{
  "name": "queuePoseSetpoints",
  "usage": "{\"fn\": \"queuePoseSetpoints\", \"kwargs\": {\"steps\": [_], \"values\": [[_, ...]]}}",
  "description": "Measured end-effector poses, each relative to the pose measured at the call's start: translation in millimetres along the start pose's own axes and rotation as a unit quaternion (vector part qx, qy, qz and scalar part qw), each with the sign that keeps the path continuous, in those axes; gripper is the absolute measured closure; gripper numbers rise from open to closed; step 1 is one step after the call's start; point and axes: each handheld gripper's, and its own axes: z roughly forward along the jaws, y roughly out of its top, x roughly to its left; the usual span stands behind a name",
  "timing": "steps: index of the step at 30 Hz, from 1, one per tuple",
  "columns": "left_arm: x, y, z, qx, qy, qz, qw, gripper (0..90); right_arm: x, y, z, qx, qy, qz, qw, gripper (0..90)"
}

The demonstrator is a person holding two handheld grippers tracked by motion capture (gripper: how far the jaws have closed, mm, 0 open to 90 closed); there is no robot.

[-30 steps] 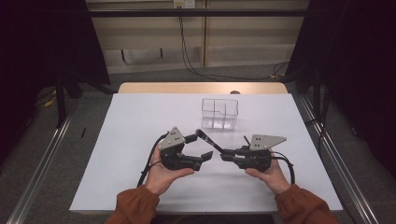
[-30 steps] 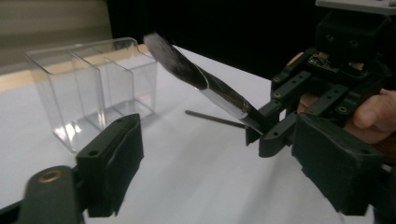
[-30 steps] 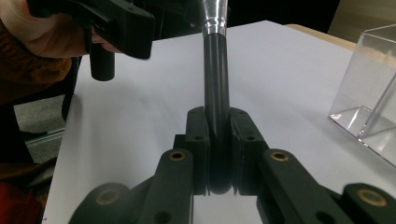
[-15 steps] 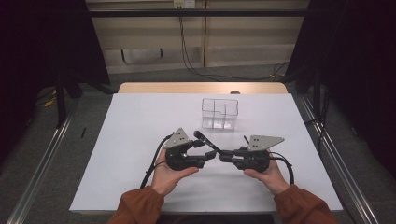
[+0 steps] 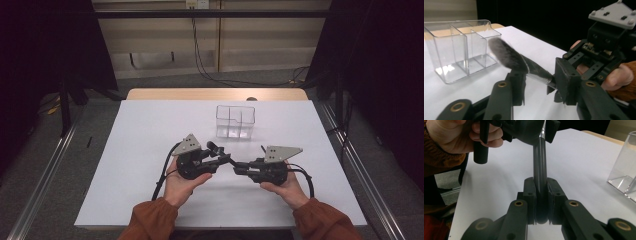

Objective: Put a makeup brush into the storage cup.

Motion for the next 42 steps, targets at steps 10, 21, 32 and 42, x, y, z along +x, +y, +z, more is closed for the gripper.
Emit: {"fn": "queuePoseSetpoints", "kwargs": {"steps": [10, 21, 32, 42], "values": [[-4.3, 4.2, -2.3, -0.007, -0.011, -0.008, 0.9999, 71.0, 2.2, -1.5, 3.2, 0.000, 0.010, 0.000, 0.9999, 79.9], [-11.3, 9.3, -4.7, -0.012, -0.040, -0.010, 0.9991, 79.4, 4.0, -2.1, 5.4, -0.002, 0.013, 0.001, 0.9999, 77.7], [-13.3, 16.3, -9.8, -0.013, -0.038, -0.002, 0.9992, 80.0, 2.5, -0.8, 0.8, -0.011, 0.019, 0.019, 0.9996, 68.5], [-4.8, 18.5, -17.8, -0.014, -0.019, 0.002, 0.9997, 80.0, 0.9, -0.8, -2.6, -0.016, -0.005, 0.026, 0.9995, 40.0]]}}
